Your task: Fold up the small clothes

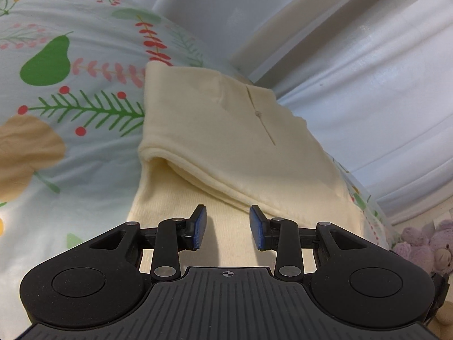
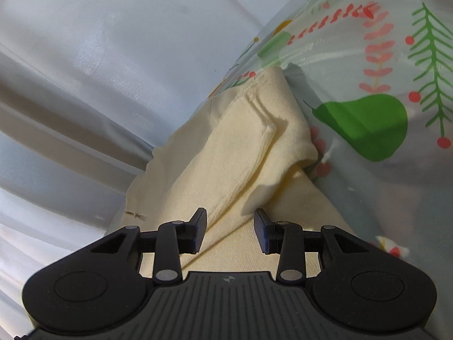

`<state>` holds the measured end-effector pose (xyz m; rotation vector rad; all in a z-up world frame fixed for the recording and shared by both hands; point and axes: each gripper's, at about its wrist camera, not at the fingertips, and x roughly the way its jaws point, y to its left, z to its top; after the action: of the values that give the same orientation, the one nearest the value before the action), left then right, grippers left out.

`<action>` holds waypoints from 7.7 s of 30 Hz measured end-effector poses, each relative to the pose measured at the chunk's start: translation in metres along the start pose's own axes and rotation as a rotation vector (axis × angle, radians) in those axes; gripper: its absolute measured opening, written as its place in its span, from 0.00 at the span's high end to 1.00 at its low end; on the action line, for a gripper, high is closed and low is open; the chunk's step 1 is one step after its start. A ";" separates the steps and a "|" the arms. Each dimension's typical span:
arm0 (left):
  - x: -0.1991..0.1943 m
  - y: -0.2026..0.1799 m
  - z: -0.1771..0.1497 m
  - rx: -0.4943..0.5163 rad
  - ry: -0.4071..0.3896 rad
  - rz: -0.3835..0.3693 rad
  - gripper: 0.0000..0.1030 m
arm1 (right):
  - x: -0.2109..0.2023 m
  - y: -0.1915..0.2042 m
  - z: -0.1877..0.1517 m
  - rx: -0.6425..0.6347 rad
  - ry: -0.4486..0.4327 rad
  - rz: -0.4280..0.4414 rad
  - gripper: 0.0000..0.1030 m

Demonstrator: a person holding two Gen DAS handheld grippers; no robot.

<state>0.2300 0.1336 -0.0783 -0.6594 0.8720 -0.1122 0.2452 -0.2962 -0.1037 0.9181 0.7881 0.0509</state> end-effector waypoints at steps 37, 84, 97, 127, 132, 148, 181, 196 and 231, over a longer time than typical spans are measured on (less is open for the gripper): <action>0.025 -0.037 0.032 0.311 -0.050 0.160 0.57 | -0.002 0.000 0.048 -0.127 -0.089 -0.044 0.94; -0.118 0.009 -0.096 0.212 0.137 0.199 0.36 | -0.167 -0.026 -0.077 -0.597 0.128 -0.219 0.49; -0.148 0.018 -0.149 0.281 0.279 0.209 0.56 | -0.218 -0.068 -0.107 -0.460 0.205 -0.220 0.60; -0.160 0.023 -0.094 0.083 0.166 0.003 0.92 | -0.195 -0.067 -0.067 -0.125 0.210 0.067 0.95; -0.147 0.009 -0.058 0.098 0.100 -0.026 0.92 | -0.176 -0.047 -0.044 -0.154 0.143 0.069 0.95; -0.070 -0.004 0.017 0.168 0.024 0.040 0.92 | -0.093 0.002 0.018 -0.407 -0.008 -0.086 0.95; -0.028 -0.003 0.019 0.361 -0.034 0.099 0.56 | -0.048 0.014 0.011 -0.749 -0.034 -0.201 0.65; -0.014 -0.013 0.020 0.417 -0.015 0.165 0.91 | -0.032 0.035 -0.004 -0.912 -0.073 -0.251 0.93; 0.021 -0.050 0.060 0.597 -0.044 0.201 0.91 | 0.003 0.059 0.010 -1.116 -0.146 -0.303 0.94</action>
<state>0.2967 0.1157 -0.0360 -0.0162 0.8038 -0.1673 0.2703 -0.2652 -0.0595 -0.2531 0.6149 0.1383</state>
